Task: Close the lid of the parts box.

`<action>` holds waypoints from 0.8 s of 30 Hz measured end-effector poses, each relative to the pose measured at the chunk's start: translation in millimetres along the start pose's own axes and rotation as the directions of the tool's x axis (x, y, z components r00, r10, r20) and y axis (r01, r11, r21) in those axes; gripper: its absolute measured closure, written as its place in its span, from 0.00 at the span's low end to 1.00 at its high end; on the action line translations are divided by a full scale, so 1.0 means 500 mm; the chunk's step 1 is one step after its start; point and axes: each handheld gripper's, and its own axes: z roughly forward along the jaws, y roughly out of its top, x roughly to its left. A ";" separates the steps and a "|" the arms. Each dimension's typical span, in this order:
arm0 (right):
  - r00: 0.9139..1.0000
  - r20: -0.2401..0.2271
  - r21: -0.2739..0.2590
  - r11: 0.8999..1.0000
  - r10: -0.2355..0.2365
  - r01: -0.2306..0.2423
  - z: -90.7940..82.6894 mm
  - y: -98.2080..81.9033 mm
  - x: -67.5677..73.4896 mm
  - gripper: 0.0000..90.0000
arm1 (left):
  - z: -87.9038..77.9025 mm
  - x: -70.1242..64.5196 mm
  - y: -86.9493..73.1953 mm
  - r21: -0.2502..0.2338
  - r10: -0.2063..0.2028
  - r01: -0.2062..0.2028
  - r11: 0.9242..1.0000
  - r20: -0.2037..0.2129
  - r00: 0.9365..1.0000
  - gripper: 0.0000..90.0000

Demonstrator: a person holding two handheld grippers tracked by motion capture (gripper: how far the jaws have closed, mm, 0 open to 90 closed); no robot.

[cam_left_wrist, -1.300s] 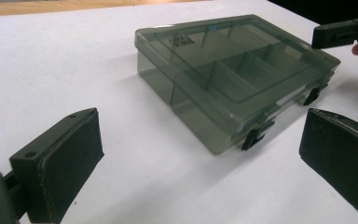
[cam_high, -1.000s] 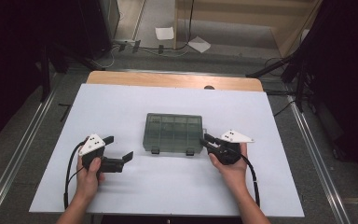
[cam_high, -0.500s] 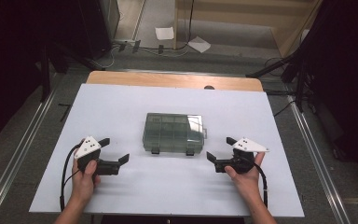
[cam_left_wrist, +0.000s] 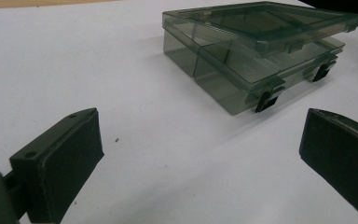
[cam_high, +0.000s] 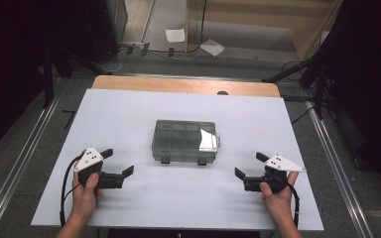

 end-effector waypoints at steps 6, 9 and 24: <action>1.000 0.014 0.001 1.000 0.012 -0.012 -0.023 -0.010 -0.010 0.00 | -0.009 0.003 -0.006 0.000 0.000 0.000 1.000 0.000 1.000 0.00; 1.000 0.021 -0.004 1.000 0.017 -0.017 -0.033 -0.014 -0.016 0.00 | -0.013 0.006 -0.008 0.001 0.001 -0.001 1.000 -0.006 1.000 0.00; 0.999 0.039 -0.006 1.000 0.031 -0.031 -0.066 -0.033 -0.034 0.00 | -0.028 0.014 -0.016 0.000 -0.004 0.004 1.000 -0.005 1.000 0.00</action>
